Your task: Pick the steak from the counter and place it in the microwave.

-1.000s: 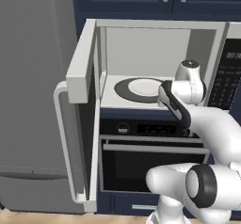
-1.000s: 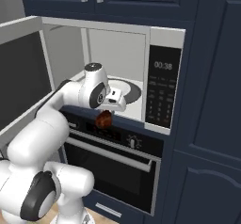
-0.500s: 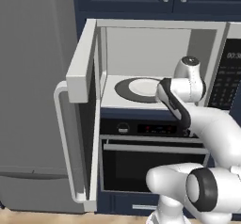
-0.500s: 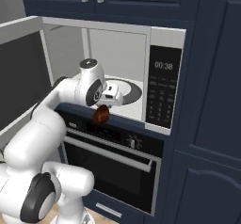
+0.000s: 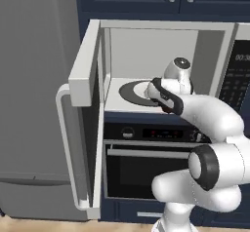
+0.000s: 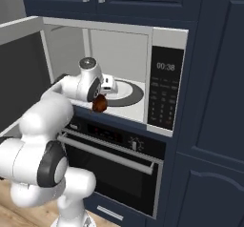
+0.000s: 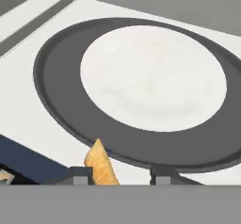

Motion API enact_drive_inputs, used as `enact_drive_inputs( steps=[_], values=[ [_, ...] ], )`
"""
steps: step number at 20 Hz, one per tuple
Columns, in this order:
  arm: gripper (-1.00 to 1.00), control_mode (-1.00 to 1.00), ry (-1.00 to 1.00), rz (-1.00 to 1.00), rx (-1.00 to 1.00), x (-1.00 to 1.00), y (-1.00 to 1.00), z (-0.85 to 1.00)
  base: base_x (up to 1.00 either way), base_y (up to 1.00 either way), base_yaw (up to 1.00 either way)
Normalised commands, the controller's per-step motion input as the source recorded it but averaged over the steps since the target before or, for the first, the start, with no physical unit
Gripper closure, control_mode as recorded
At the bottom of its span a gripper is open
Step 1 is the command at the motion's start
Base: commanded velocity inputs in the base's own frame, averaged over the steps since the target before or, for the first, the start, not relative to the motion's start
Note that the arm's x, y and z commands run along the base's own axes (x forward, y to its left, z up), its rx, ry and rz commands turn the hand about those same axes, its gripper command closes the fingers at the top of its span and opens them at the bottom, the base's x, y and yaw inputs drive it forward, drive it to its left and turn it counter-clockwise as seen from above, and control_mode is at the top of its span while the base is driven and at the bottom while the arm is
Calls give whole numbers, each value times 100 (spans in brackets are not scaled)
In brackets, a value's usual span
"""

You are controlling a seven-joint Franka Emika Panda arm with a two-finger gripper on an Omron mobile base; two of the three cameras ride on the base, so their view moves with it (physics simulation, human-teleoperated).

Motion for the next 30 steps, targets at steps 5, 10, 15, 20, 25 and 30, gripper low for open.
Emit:
enact_drive_inputs(
  steps=[5, 10, 15, 20, 25, 30],
  values=[
    [100, -100, 1, 35, -6, 99, 15, 26, 0, 0, 0],
    [100, -100, 0, 33, -8, 97, 10, 0, 0, 0, 0],
    [100, -100, 0, 34, -10, 95, 1, 0, 0, 0, 0],
    [100, -100, 3, 30, -13, 52, 1, -30, 0, 0, 0],
    [100, -100, 5, 30, -3, 60, -1, -32, 0, 0, 0],
    [100, -100, 0, 25, 0, 19, 0, -32, 0, 0, 0]
  ],
)
